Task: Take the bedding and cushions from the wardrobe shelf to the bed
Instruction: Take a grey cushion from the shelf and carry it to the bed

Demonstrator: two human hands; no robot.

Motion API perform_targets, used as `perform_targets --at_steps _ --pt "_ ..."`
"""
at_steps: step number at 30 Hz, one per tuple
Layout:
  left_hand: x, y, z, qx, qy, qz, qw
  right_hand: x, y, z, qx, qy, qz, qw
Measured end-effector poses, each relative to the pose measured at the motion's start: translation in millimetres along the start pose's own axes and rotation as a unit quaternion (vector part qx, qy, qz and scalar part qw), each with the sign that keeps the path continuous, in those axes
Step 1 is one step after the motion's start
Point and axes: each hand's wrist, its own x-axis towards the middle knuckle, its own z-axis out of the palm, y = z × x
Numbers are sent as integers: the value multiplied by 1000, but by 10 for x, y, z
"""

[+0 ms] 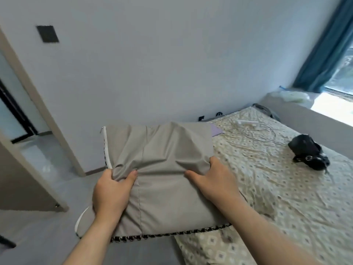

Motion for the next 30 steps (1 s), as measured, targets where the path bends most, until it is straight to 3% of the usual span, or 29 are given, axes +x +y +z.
perform_targets --at_steps 6,17,24,30 --pt "-221 602 1215 -16 -123 58 991 101 1025 -598 -15 72 126 989" --pt "-934 1482 2964 -25 -273 121 954 123 2578 -1428 30 148 268 951" --pt "-1527 1750 3859 14 -395 158 905 -206 3374 -1617 46 198 386 900" --pt "-1915 1702 4318 44 -483 188 854 -618 3633 -1521 32 231 471 851"
